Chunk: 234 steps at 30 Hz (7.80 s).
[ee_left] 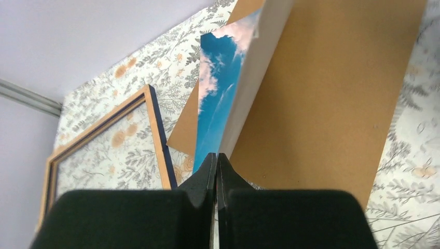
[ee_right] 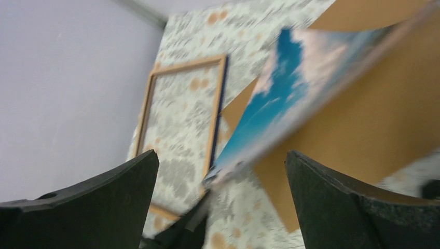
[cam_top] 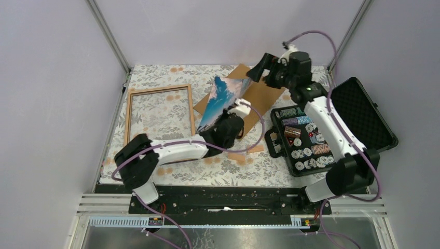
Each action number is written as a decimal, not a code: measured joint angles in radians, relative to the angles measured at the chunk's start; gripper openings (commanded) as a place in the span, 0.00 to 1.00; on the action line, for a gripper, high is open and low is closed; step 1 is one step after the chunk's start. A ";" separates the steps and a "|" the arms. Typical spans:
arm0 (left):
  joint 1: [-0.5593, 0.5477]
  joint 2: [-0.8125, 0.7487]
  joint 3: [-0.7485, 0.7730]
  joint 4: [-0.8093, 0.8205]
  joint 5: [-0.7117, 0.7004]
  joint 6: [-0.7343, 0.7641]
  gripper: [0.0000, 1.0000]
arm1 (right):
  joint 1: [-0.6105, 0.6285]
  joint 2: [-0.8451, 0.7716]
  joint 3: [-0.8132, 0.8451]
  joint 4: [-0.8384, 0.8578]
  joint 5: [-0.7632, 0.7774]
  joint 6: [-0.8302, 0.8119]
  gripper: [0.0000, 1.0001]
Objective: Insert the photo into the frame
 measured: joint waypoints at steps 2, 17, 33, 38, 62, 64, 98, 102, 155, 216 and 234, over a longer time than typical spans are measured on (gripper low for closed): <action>0.036 -0.046 0.040 -0.087 0.026 -0.076 0.00 | -0.032 -0.048 0.006 -0.026 0.060 -0.032 1.00; 0.860 -0.504 0.100 -0.549 0.664 -0.771 0.00 | -0.130 -0.113 -0.340 0.073 0.236 -0.103 1.00; 1.545 -0.899 -0.530 -0.550 1.113 -1.266 0.00 | -0.132 -0.069 -0.425 0.310 0.079 -0.001 1.00; 1.550 -0.953 -0.598 -0.526 1.154 -1.305 0.00 | -0.132 -0.050 -0.430 0.313 0.061 0.015 1.00; 1.550 -0.935 -0.607 -0.727 1.120 -1.173 0.00 | -0.132 -0.049 -0.452 0.369 0.026 0.045 1.00; 1.550 -0.901 -0.612 -0.690 1.136 -1.173 0.00 | -0.132 -0.049 -0.452 0.375 0.025 0.045 1.00; 1.550 -1.054 -0.435 -0.830 0.977 -1.107 0.98 | -0.132 0.031 -0.457 0.441 -0.072 0.085 1.00; 1.550 -1.054 -0.301 -0.875 0.916 -1.084 0.99 | -0.132 0.040 -0.457 0.443 -0.088 0.093 1.00; 0.765 0.587 0.656 -0.376 0.977 -0.617 0.98 | 0.083 0.184 -0.479 0.035 0.143 0.286 1.00; 0.732 0.463 0.388 -0.167 0.995 -0.665 0.91 | 0.071 0.213 -0.578 0.470 0.201 0.560 1.00; 0.662 0.376 0.173 0.045 1.112 -0.837 0.91 | 0.111 -0.016 -0.593 0.710 0.228 0.566 1.00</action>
